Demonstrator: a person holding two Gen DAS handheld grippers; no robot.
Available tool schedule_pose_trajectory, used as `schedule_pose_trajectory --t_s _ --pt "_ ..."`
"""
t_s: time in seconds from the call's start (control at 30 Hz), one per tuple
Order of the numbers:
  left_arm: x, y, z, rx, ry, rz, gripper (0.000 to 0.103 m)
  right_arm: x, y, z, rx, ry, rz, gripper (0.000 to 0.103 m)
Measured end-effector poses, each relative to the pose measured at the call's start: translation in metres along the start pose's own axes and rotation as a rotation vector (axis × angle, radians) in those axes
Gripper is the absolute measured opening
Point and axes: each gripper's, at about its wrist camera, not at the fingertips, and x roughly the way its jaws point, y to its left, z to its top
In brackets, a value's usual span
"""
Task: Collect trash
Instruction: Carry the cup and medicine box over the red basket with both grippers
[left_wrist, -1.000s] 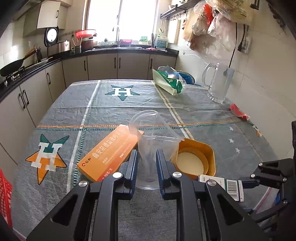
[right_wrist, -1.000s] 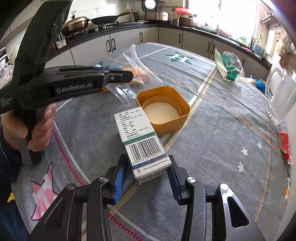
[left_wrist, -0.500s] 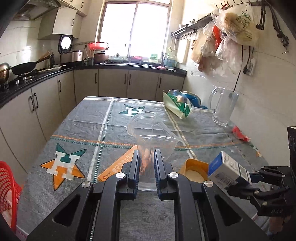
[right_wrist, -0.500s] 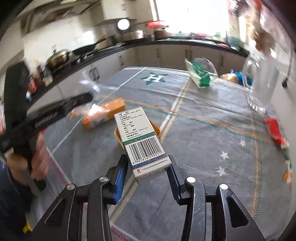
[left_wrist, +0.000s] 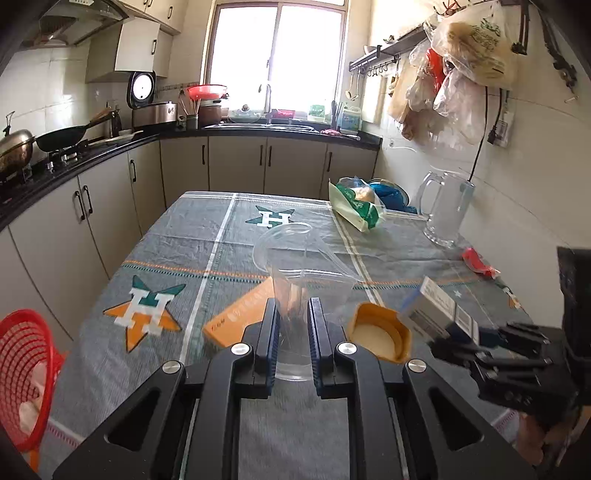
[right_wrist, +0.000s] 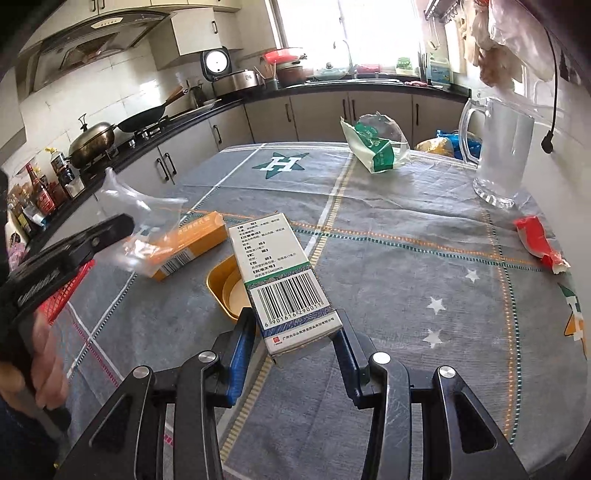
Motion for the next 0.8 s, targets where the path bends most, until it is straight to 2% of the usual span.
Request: schedule_pose_trajectory --t_s 0.33,0.67,0.8 --pt "-0.055 0.015 -0.027 -0.025 -0.011 0.060 0.015 -0.014 0.010 -0.005 0.040 0.001 0.059 0.046" --pt "-0.085 0.046 -0.051 -0.074 -0.006 0.097 0.015 -0.045 0.058 -0.034 0.023 -0.013 0.126 0.046" --pt "-0.093 0.060 -0.059 -0.099 -0.007 0.104 0.015 -0.048 0.078 -0.035 -0.009 -0.004 0.138 0.046"
